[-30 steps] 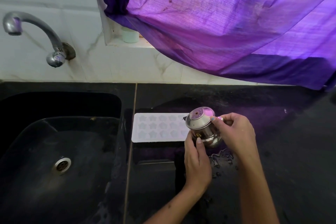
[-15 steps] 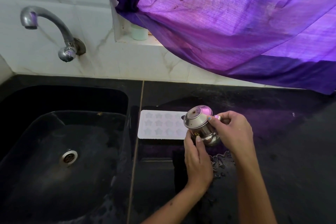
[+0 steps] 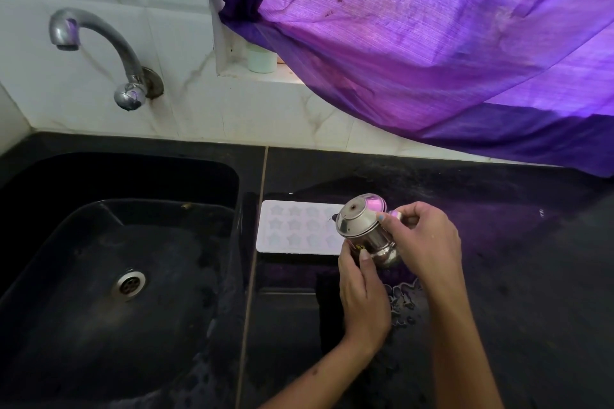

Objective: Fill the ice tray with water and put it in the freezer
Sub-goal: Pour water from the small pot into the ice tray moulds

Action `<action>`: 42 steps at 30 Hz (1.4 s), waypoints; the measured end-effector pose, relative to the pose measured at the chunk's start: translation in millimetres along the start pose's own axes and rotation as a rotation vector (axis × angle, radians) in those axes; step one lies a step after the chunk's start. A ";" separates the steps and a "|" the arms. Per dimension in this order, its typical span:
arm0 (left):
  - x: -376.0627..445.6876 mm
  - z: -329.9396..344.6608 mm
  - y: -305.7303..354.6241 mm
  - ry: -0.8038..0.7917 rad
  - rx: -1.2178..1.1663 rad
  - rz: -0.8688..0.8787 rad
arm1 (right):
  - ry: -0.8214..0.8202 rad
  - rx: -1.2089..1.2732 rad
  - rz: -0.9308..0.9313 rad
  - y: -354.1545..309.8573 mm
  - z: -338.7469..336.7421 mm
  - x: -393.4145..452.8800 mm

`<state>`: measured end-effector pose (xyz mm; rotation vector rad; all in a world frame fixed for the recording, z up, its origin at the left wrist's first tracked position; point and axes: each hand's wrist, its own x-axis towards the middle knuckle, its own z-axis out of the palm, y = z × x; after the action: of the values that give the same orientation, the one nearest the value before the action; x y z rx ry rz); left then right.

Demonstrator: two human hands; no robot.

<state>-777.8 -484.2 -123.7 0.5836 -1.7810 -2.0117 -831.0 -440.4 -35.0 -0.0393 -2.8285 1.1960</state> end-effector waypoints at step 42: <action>8.2 -39.3 7.9 -0.007 -0.041 -0.062 | -0.035 -0.003 -0.022 -32.8 13.7 -14.1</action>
<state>-763.0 -522.3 -120.4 0.6273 -1.7419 -2.0881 -817.8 -473.8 -21.8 0.0123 -2.8533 1.1994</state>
